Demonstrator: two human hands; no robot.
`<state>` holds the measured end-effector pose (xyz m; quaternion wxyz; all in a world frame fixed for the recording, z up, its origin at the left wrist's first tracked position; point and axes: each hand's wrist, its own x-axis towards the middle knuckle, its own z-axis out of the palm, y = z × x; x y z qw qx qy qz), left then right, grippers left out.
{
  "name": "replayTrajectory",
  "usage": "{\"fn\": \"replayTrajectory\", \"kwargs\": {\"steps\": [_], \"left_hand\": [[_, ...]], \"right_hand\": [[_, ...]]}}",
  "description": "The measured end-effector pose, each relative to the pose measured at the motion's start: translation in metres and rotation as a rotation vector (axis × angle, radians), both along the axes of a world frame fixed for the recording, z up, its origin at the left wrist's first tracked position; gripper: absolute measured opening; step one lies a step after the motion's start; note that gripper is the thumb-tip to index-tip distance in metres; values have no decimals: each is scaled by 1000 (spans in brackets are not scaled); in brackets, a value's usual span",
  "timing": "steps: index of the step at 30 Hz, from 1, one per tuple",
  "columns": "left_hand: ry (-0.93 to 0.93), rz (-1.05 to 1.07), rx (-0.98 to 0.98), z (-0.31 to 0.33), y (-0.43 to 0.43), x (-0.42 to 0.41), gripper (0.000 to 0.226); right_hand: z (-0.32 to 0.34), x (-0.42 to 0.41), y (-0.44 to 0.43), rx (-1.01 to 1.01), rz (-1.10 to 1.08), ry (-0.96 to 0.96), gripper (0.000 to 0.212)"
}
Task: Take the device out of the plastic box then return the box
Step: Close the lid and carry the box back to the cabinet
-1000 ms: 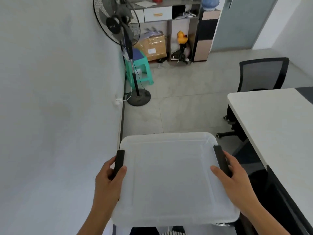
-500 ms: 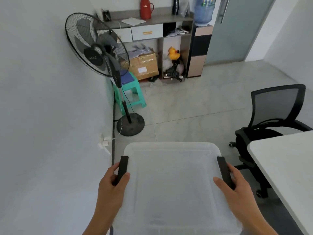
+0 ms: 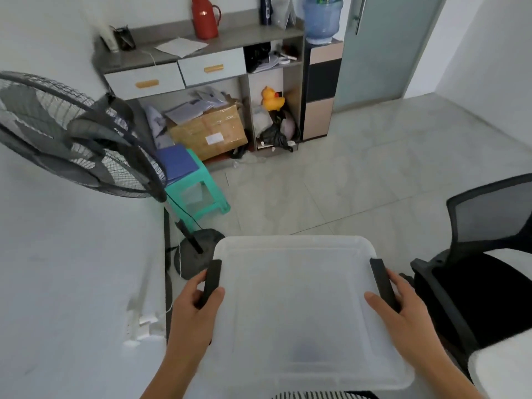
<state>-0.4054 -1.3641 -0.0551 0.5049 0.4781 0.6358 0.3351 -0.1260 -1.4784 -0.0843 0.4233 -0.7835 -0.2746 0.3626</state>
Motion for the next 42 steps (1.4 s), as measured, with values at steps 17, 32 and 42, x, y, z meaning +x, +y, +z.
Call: {"fn": "replayTrajectory", "kwargs": {"steps": [17,32,42], "left_hand": [[-77,176,3,-19,373,109,35],[32,-15,30,-4,741,253,42],[-15,103,49,7,929,351,42]], "right_hand": [[-3,126,413,-16,132,-47,56],[12,250,728,-4,-35,-72,54],[22,371,968,36,116,-68,52]]}}
